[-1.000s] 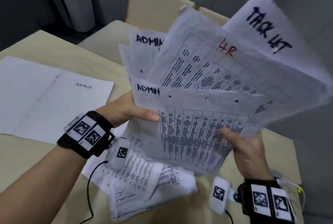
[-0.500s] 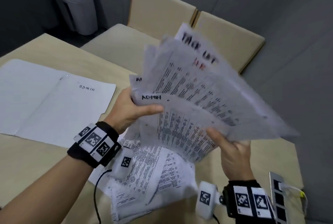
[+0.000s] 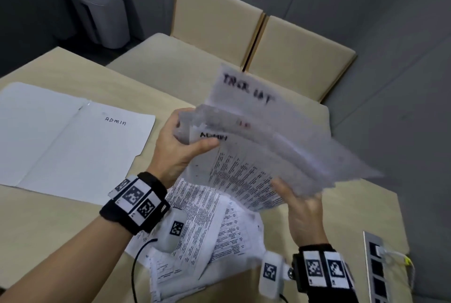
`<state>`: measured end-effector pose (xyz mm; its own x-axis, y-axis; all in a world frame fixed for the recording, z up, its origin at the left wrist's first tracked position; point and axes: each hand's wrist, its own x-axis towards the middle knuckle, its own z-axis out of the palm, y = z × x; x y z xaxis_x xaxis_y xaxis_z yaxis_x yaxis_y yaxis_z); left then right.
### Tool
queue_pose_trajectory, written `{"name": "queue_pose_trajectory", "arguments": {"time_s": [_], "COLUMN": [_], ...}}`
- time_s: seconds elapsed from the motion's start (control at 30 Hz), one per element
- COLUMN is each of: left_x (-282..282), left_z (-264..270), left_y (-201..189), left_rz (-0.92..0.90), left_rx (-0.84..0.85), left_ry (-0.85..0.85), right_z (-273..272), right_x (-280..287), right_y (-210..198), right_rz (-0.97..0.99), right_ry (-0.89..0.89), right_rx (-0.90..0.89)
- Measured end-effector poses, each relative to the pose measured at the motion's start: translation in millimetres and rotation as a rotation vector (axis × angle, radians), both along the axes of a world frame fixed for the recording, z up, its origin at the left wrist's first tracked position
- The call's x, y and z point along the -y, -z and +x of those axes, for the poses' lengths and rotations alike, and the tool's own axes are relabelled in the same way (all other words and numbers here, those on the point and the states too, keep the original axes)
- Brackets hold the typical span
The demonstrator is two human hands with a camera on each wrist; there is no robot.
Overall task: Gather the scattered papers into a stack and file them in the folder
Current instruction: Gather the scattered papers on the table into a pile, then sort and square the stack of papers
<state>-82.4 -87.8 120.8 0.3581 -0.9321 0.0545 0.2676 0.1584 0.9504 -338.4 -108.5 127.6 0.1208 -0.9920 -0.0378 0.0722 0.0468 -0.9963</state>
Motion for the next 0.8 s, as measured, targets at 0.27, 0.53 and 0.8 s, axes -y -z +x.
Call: {"name": "queue_pose_trajectory", "arguments": {"time_s": [0.27, 0.53, 0.8], "left_x": [15.5, 0.9, 5.1], "left_z": [-13.9, -9.4, 4.5], "left_y": [-11.9, 13.4, 75.1], "left_rz": [0.012, 0.137, 0.574], "left_rx": [0.188, 0.122, 0.665], "left_ry": [-0.054, 0.013, 0.189], "right_z": [12.0, 21.8, 16.5], "right_x": [-1.5, 3.2, 3.6], "right_y": [16.7, 15.9, 25.4], "right_rz": [0.080, 0.040, 0.133], "right_ry": [-0.031, -0.013, 0.226], "right_rx": [-0.041, -0.018, -0.025]}}
